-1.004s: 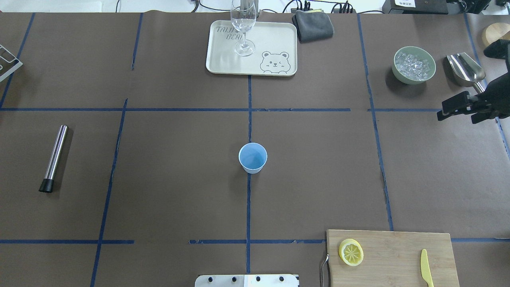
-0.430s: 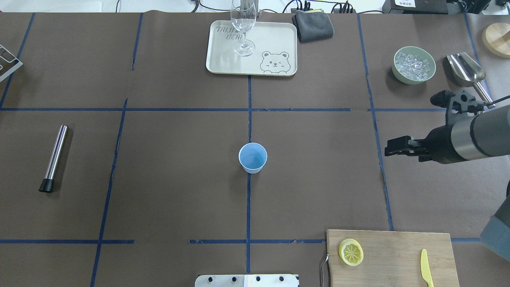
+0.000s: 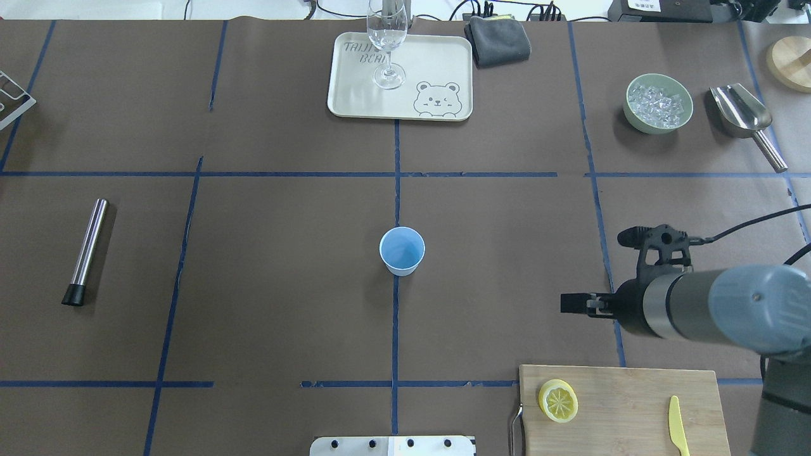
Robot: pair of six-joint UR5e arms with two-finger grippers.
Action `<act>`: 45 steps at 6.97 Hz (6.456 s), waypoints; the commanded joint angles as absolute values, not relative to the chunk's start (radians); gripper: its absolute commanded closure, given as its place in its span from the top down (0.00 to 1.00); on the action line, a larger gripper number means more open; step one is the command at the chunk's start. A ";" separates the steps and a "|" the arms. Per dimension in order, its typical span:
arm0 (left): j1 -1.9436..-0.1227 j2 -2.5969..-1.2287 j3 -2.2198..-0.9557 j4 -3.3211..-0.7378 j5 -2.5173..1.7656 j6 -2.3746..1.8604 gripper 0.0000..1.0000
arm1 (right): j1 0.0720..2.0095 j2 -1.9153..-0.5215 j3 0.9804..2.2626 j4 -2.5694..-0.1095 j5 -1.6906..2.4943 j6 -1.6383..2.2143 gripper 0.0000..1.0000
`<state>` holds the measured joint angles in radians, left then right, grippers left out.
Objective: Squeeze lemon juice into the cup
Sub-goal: 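Move the right gripper toward the lemon slices on the wooden board, then lower the right gripper onto a lemon slice and close on it, then lift the lemon slice and carry it over the blue paper cup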
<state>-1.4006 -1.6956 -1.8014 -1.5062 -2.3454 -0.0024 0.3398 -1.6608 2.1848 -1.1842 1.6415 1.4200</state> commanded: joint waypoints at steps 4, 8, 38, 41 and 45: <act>-1.401 -1.695 -1.795 -1.511 -2.345 -0.003 1.00 | 0.011 -1.658 2.197 -1.247 1.364 1.534 1.00; -1.401 -1.695 -1.781 -1.532 -2.345 -0.002 1.00 | -0.011 -1.657 2.169 -1.249 1.364 1.534 1.00; -1.407 -1.689 -1.802 -1.531 -2.344 -0.002 1.00 | 0.154 -1.641 2.279 -1.249 1.517 1.522 0.38; -1.407 -1.690 -1.804 -1.531 -2.344 -0.002 1.00 | 0.212 -1.587 2.272 -1.250 1.585 1.522 0.39; -1.405 -1.694 -1.801 -1.531 -2.344 -0.002 1.00 | 0.294 -1.152 2.180 -1.629 1.606 1.502 0.40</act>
